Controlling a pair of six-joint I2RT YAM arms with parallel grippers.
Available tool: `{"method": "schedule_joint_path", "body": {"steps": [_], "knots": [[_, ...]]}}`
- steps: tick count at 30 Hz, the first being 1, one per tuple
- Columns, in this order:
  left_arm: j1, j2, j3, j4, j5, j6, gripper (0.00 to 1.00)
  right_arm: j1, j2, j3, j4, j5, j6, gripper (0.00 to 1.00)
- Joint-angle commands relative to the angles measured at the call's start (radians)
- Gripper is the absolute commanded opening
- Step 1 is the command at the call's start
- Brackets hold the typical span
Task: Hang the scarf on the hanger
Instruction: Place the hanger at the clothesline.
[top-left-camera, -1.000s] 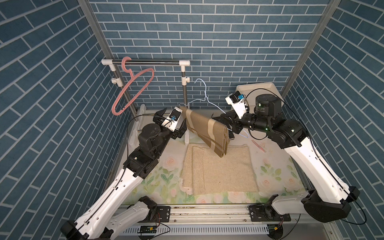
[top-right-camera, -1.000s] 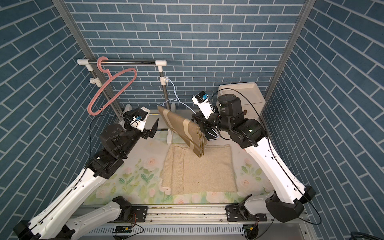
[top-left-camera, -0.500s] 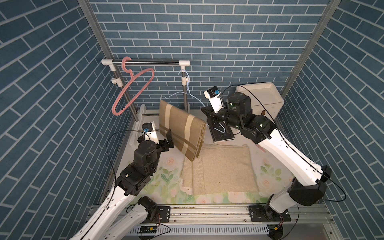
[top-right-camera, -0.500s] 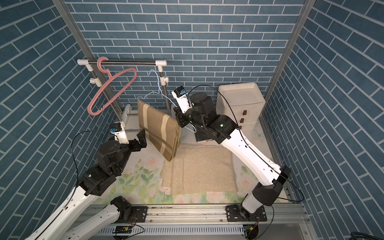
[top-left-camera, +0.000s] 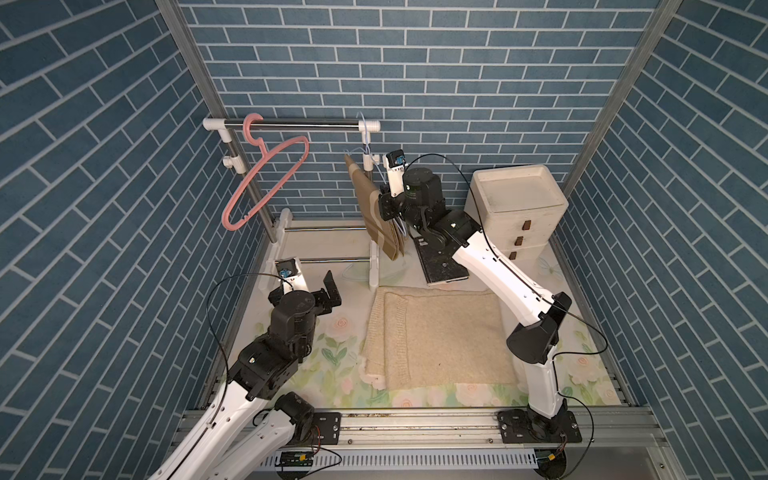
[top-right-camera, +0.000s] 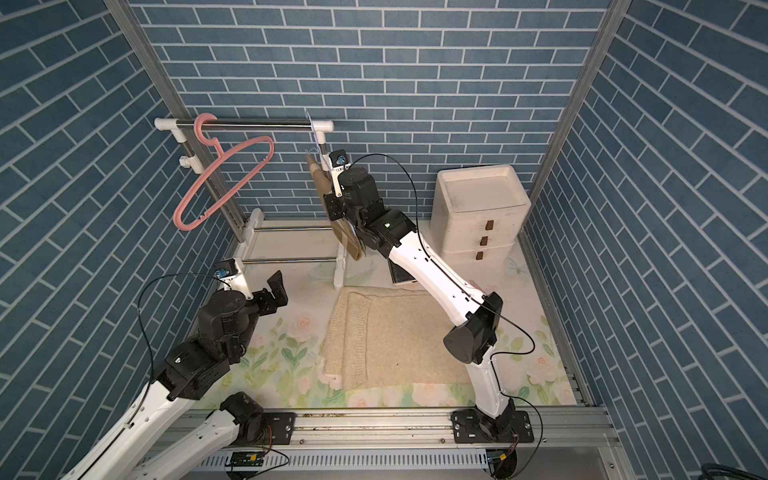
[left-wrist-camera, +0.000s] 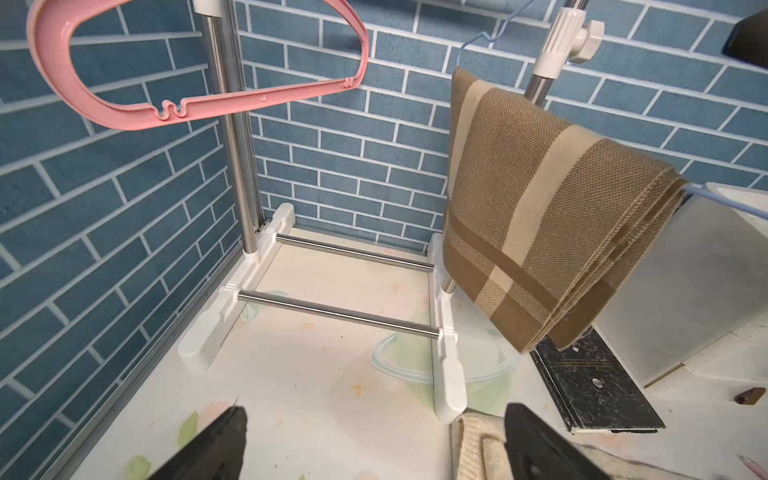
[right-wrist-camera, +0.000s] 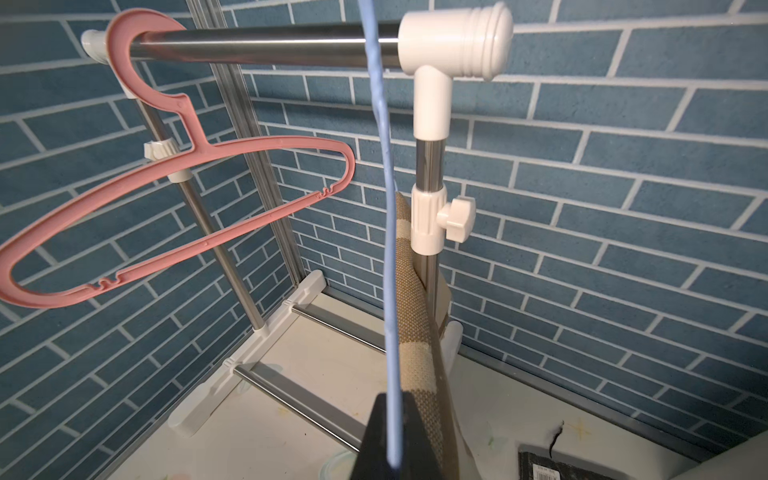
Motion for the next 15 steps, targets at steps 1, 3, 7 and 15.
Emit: {"method": "schedule_joint_path", "body": {"steps": [1,3,7,15], "knots": [[0.006,0.002,-0.005,-0.029,-0.021,0.005,1.0,-0.014,0.018,0.059,0.171,0.027,0.042,0.0],[0.006,0.002,-0.006,-0.031,-0.023,0.01,1.0,-0.025,0.038,0.072,0.189,0.001,0.045,0.0],[0.006,0.003,-0.011,-0.03,-0.029,0.024,1.0,-0.039,0.065,0.081,0.216,-0.04,0.045,0.0],[0.006,0.029,-0.019,-0.013,-0.032,0.033,1.0,-0.068,0.114,0.094,0.243,-0.078,0.07,0.0]]}}
